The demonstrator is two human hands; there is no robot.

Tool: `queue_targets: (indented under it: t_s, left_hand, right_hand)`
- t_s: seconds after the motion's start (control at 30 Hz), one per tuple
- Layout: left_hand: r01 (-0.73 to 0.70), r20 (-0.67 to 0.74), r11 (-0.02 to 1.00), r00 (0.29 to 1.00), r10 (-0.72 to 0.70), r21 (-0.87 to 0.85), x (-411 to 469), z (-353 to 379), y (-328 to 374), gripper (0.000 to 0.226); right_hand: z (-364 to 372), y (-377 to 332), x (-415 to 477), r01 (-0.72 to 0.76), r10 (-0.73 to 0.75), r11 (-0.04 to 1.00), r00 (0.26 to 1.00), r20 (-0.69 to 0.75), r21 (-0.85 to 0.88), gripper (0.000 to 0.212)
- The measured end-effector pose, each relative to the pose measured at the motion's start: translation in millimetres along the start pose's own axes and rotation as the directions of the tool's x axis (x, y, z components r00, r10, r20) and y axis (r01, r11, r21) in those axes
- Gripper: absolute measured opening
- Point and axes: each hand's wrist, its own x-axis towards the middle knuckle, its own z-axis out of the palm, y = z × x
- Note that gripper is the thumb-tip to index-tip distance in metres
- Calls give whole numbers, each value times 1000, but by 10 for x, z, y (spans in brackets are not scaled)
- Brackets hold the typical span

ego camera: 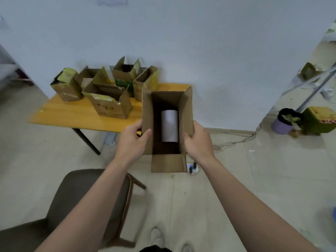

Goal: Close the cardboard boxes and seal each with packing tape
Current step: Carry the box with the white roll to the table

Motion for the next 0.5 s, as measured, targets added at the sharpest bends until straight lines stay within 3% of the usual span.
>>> queue_targets:
  t_s: [0.27,0.5]
  left_hand:
    - [61,-69,997,996,-63,-41,720,-225,-342,34]
    - [42,-64,993,997,-49,-115,1671,-246,-596,32]
  right_hand:
    - [477,-300,804,75,-72,996,995,64,-47,12]
    - [680,-547,1652,86,-84,989,996,20,-121,26]
